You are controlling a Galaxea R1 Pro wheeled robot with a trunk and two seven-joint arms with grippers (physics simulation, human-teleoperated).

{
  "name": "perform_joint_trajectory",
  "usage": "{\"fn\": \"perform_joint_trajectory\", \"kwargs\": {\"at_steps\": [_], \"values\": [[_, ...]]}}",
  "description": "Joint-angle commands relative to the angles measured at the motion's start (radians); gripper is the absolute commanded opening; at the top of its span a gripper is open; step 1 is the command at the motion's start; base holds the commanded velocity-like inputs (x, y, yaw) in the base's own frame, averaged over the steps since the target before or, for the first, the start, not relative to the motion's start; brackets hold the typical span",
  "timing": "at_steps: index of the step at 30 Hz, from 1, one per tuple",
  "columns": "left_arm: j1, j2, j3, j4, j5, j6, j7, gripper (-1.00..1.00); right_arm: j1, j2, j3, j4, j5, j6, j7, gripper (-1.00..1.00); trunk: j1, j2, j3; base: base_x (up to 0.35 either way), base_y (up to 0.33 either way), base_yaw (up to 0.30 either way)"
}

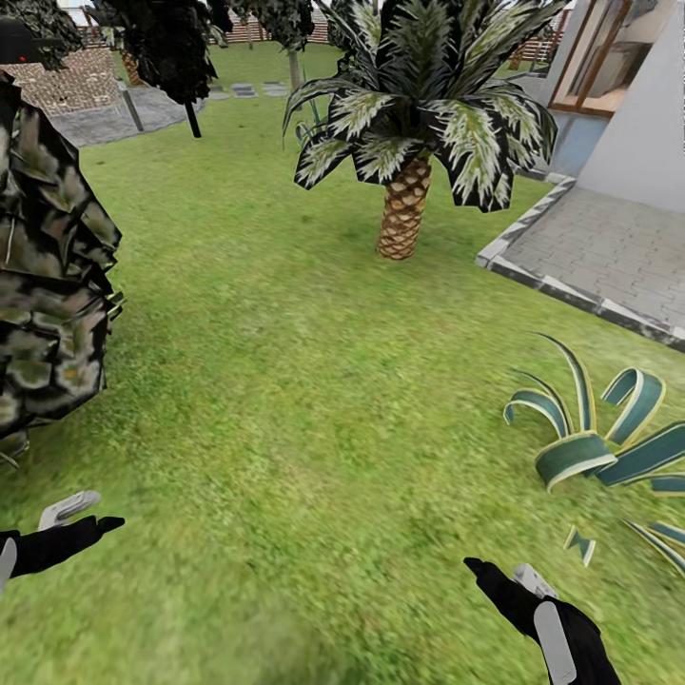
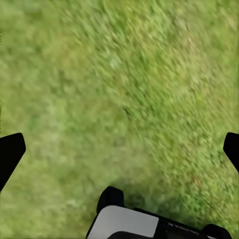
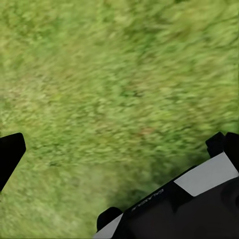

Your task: Take the three Easter eggs out of the wicker basket on the lawn in the garden, then place them on the lawn next to a single tree (choose any tree) so that all three eggs are next to the same tree and none are left in the basket.

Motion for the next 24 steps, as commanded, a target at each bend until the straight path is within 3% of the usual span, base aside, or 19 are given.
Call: {"fn": "perform_joint_trajectory", "kwargs": {"at_steps": [1,7,10,13,16,18,22,24], "values": [[-0.001,0.0,0.003,-0.001,-0.002,0.007,-0.002,1.0,-0.001,0.001,-0.005,-0.001,0.001,0.005,0.005,1.0,0.001,-0.002,0.0,0.0,0.0,0.0],[-0.001,-0.01,0.001,0.003,-0.004,0.007,0.036,1.0,-0.001,0.004,-0.004,-0.001,0.002,0.004,0.005,1.0,0.001,-0.002,0.01,0.0,0.0,0.0],[-0.001,-0.021,-0.031,0.006,-0.004,0.007,0.09,1.0,-0.001,0.011,0.008,-0.001,0.003,0.004,0.004,1.0,0.001,-0.002,0.015,0.0,0.0,0.0],[-0.001,-0.033,-0.098,0.008,-0.002,0.007,0.162,1.0,-0.001,0.014,0.078,-0.001,0.006,0.001,-0.002,1.0,0.001,-0.002,0.02,0.0,0.0,0.0],[-0.001,-0.055,-0.14,0.008,-0.002,0.007,0.191,1.0,-0.001,0.007,0.147,0.002,0.007,-0.015,-0.007,1.0,0.001,-0.002,0.025,0.0,0.0,0.0],[-0.001,-0.07,-0.153,0.009,-0.002,0.007,0.198,1.0,-0.001,0.003,0.173,0.017,0.01,-0.046,-0.007,1.0,0.001,-0.002,0.028,0.0,0.0,0.0],[-0.001,-0.087,-0.164,0.027,-0.001,0.0,0.207,1.0,0.0,-0.001,0.21,0.075,0.077,-0.117,-0.005,1.0,0.001,-0.002,0.035,0.0,0.0,0.0],[-0.001,-0.089,-0.166,0.07,-0.002,-0.006,0.208,1.0,0.0,0.0,0.22,0.089,0.152,-0.133,-0.003,1.0,0.001,-0.002,0.038,0.0,0.0,0.0]]}}
